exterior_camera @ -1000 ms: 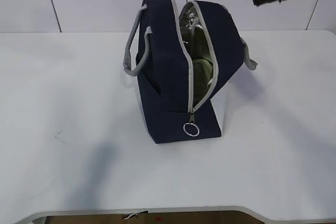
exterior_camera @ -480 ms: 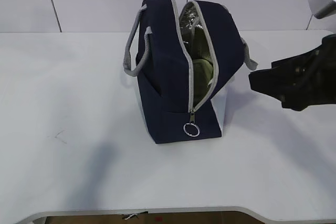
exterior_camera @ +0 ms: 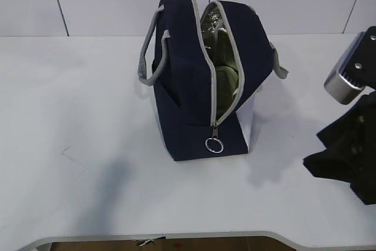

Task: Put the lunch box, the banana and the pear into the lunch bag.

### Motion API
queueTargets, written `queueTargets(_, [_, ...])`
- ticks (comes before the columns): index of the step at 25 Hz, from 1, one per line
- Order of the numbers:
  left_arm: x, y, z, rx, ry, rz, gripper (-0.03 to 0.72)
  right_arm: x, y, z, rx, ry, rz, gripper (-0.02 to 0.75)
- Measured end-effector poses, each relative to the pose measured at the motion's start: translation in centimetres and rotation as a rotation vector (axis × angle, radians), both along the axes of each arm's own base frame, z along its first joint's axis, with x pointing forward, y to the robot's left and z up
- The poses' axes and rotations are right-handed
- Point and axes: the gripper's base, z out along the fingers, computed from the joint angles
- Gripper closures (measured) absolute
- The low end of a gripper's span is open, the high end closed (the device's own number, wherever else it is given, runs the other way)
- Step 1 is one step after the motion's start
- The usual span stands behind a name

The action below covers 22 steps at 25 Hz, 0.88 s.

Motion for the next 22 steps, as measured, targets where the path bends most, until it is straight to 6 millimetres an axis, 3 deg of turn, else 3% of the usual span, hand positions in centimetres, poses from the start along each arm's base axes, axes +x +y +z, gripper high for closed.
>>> queueTargets(6, [0.0,0.0,0.0,-0.001,0.000,0.000,0.340,0.1,-1.8,1.8,-0.114,0.138,-0.264,0.311])
queueTargets(11, [-0.2,-0.6,0.0,-0.002,0.001,-0.018,0.340,-0.2,-2.0,2.8,-0.086,0.133,-0.319,0.311])
queueTargets(16, [-0.6,-1.5,0.0,-0.003,0.001,-0.048,0.340,-1.1,-2.3,3.9,-0.020,0.017,-0.332,0.311])
queueTargets(22, [-0.7,-1.7,0.0,-0.011,0.008,-0.046,0.340,-4.5,-3.4,4.2,0.056,-0.199,-0.299,0.311])
